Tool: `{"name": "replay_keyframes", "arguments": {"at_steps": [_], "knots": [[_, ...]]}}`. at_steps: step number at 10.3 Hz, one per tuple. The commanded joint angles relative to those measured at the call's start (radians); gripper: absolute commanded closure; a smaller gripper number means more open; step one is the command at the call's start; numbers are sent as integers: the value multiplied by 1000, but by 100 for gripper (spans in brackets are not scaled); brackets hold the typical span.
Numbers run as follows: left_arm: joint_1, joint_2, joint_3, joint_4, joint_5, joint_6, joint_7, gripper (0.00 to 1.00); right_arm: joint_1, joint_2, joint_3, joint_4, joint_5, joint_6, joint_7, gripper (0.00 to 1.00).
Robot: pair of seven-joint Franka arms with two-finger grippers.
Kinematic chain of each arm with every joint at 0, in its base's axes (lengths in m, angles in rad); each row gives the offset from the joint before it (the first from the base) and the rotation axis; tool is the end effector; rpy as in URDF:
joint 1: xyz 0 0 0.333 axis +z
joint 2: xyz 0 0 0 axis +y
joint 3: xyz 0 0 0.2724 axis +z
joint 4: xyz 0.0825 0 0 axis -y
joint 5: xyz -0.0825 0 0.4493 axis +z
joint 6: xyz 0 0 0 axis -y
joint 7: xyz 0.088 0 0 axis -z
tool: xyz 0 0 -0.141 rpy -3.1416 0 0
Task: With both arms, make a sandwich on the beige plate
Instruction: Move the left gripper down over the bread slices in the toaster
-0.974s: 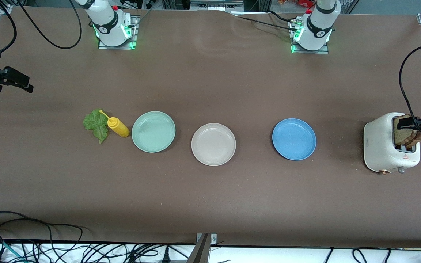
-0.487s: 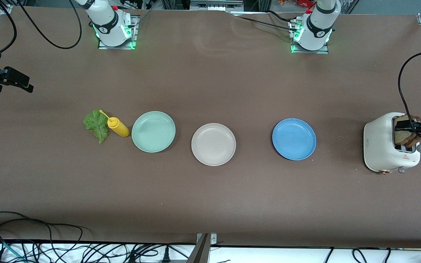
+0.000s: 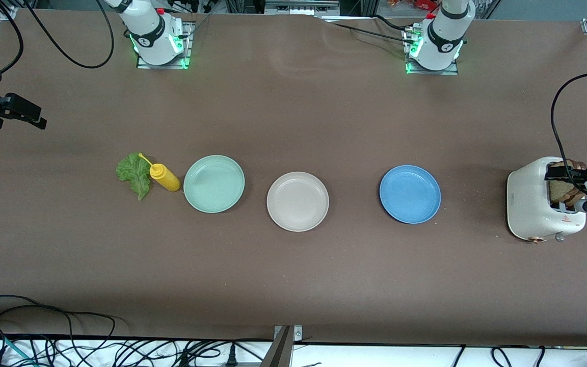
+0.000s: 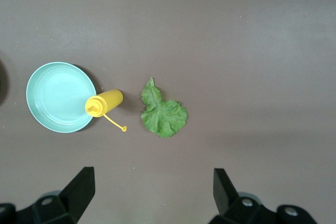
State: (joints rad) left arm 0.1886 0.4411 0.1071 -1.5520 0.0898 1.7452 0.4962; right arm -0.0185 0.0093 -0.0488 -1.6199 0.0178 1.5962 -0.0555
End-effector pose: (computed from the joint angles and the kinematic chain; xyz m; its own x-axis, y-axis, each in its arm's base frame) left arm 0.6540 0.2061 0.2795 0.9355 -0.2212 -0.2754 -0.2289 -0.9734 0.0044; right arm 0.6204 -0.0393 0.5170 0.9994 -0.0122 -0.0320 -0.0129 -0.9997 -0.0191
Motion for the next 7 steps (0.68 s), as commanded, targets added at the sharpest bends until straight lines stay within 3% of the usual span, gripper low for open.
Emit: {"name": "replay_keyframes", "arguments": {"at_steps": [1, 7], "knots": [[2, -10, -15, -23, -24, 20, -13, 0, -6, -2, 3, 5, 8, -13, -3, 0], [-15, 2, -17, -28, -22, 22, -22, 0, -6, -2, 1, 5, 8, -12, -3, 0]]}}
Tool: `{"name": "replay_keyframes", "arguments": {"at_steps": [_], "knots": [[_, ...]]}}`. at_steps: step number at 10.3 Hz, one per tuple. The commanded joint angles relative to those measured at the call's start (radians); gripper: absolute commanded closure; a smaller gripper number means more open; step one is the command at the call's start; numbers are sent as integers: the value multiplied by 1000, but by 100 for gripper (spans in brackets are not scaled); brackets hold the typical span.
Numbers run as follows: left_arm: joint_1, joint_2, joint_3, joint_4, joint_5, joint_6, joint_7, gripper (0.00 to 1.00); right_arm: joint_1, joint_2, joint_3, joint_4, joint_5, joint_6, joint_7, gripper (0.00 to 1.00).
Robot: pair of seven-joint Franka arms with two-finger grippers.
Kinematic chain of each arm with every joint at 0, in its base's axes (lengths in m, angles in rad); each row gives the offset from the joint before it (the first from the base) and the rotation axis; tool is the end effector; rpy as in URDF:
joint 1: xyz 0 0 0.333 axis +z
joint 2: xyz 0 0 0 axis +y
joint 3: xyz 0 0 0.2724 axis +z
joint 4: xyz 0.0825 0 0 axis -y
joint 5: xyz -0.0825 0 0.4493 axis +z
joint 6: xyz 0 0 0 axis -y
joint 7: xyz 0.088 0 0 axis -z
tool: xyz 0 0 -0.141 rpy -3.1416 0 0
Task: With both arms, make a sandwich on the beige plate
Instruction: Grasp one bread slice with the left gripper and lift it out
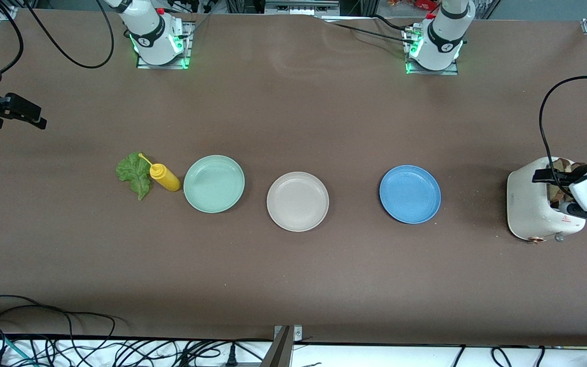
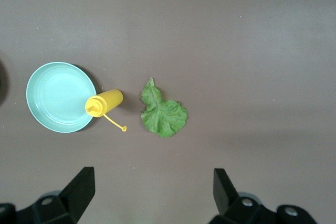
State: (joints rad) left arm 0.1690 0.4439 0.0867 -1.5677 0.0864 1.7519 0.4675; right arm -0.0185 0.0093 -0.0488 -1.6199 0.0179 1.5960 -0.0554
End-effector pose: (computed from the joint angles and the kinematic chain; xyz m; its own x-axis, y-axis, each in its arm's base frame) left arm 0.6582 0.1796 0.2695 0.9314 -0.2318 -0.2807 -0.2378 -0.9712 0.0128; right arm 0.6204 -0.0392 0.5169 0.9994 -0.0123 -0.0322 -0.0130 -0.9997 -0.0192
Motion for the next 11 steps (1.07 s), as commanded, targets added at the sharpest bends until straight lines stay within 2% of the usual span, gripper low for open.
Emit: {"name": "replay_keyframes", "arguments": {"at_steps": [1, 4, 7, 8, 10, 11], "knots": [[12, -2, 4, -15, -14, 14, 10, 0, -6, -2, 1, 5, 10, -11, -3, 0], [18, -40, 5, -52, -5, 21, 23, 0, -6, -2, 1, 5, 10, -13, -3, 0], [24, -131, 7, -214, -2, 147, 23, 0, -6, -2, 1, 5, 10, -13, -3, 0], [38, -134, 7, -230, -2, 159, 23, 1, -6, -2, 1, 5, 10, -11, -3, 0], [61, -134, 7, -232, -2, 170, 68, 13, -6, -2, 1, 5, 10, -13, -3, 0], [79, -134, 7, -230, -2, 173, 79, 33, -6, -2, 1, 5, 10, -11, -3, 0]]}}
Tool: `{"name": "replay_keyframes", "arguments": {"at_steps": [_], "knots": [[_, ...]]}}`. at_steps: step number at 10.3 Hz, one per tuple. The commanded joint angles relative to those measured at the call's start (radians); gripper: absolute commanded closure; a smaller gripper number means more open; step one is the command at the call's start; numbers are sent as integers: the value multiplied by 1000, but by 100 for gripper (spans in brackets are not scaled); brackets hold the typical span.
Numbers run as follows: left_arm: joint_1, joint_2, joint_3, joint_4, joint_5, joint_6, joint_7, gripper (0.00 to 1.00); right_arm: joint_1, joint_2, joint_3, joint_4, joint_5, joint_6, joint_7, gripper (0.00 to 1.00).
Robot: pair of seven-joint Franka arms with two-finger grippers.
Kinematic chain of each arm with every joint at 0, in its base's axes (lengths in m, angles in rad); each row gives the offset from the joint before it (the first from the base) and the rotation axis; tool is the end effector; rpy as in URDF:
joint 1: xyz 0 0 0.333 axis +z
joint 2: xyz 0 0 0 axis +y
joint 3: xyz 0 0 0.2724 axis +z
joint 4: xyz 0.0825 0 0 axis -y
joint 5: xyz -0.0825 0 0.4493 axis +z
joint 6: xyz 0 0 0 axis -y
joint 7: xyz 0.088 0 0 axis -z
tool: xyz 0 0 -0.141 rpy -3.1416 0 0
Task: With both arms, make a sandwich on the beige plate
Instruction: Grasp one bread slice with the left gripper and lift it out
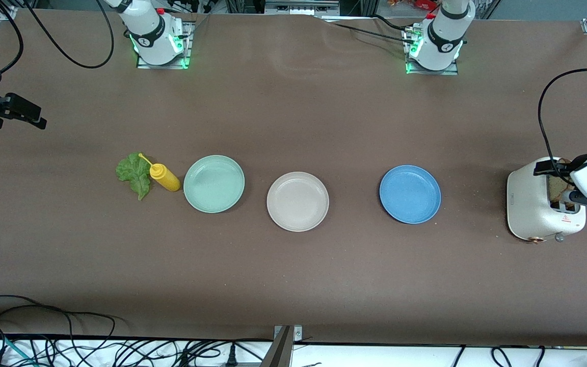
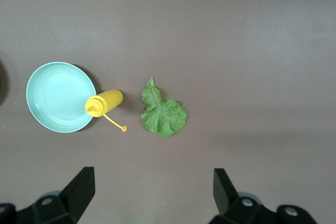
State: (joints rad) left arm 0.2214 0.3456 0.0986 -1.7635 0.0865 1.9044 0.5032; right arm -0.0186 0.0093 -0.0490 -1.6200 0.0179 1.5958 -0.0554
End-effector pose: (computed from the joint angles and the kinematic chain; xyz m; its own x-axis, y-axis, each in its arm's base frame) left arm 0.6200 0.2140 0.2476 0.9491 -0.2150 -0.2302 -0.2200 -0.9755 0.0041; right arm 0.6204 -0.0394 0.5169 0.9994 -0.0126 -0.0325 -0.0133 -0.9997 -0.0192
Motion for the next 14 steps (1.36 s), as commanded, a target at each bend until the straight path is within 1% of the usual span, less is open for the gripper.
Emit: {"name": "replay_keyframes", "arguments": {"at_steps": [1, 2, 3, 4, 6, 7, 10, 12, 14], "knots": [[29, -36, -5, -34, -2, 24, 52, 55, -6, -2, 1, 5, 10, -11, -3, 0], [33, -34, -5, -33, -4, 24, 51, 72, -6, -2, 1, 5, 10, -11, -3, 0], [33, -34, -5, -33, -2, 24, 52, 97, -6, -2, 1, 5, 10, -13, -3, 0], [33, -31, -5, -31, -2, 22, 70, 100, -6, -2, 1, 5, 10, -11, -3, 0], [33, -30, -2, -22, -1, 21, 123, 100, -6, -2, 1, 5, 10, -11, -3, 0], [32, -31, -5, -10, 21, 19, 121, 100, -6, -2, 1, 5, 10, -13, -3, 0], [27, -31, -7, 48, 44, 1, 120, 100, -6, -2, 1, 5, 10, -11, -3, 0], [13, -28, -8, 137, 44, -82, 120, 100, -6, -2, 1, 5, 10, -11, -3, 0], [-13, -1, -8, 276, 29, -210, 118, 100, -6, -2, 0, 5, 10, -11, -3, 0]]}}
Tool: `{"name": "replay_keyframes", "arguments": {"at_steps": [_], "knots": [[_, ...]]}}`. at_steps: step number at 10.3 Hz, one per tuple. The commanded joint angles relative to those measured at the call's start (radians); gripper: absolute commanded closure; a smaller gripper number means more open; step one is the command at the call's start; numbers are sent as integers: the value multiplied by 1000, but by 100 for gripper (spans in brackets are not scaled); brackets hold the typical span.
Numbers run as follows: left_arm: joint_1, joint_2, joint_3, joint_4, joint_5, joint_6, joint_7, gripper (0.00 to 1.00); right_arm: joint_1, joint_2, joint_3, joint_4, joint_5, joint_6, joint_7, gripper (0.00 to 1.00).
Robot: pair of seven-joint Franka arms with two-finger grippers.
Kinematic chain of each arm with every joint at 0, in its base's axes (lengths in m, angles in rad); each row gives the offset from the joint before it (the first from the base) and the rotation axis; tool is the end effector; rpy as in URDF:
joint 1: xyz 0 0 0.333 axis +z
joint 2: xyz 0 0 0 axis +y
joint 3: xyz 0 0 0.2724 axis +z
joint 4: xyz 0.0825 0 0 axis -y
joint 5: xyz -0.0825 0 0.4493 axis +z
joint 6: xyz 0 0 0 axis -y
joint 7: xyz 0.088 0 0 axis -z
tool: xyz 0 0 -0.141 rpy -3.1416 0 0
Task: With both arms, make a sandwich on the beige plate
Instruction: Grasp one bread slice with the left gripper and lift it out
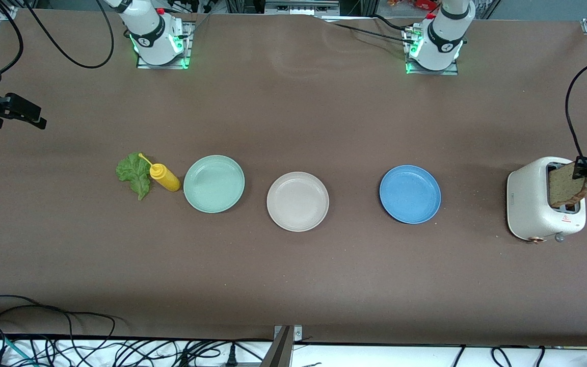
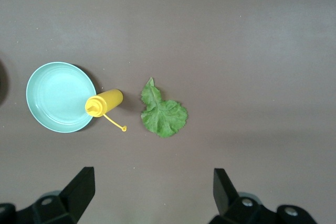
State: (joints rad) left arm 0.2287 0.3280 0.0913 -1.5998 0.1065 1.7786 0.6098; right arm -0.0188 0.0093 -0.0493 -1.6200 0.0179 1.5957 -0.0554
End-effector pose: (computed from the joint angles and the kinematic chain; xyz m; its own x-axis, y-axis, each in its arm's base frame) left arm 0.6444 0.2235 0.3339 0.9308 -0.3086 -0.1960 -0.3185 -0.9477 -0.0202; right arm 0.6203 -0.0397 0.5169 0.9994 -0.0131 -0.0326 -0.0138 -0.9997 -0.0192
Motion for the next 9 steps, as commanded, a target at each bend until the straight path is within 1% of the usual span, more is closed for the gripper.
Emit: {"name": "replay_keyframes", "arguments": {"at_steps": [1, 3, 4, 7, 9], "knots": [[-32, 26, -10, 173, 7, -156, 14, 100, -7, -2, 0, 5, 10, -11, -3, 0], [-80, 26, -48, 237, 5, -233, 5, 100, -6, -2, -3, 5, 10, -11, -3, 0], [-109, 26, -59, 245, -14, -248, -4, 100, -6, -2, -3, 5, 10, -11, -3, 0], [-143, 31, -62, 238, -230, -292, -99, 100, -6, -2, -4, 5, 10, -13, -3, 0], [-230, 54, -65, 232, -300, -321, -248, 100, -6, -2, -4, 5, 10, -13, -3, 0]]}}
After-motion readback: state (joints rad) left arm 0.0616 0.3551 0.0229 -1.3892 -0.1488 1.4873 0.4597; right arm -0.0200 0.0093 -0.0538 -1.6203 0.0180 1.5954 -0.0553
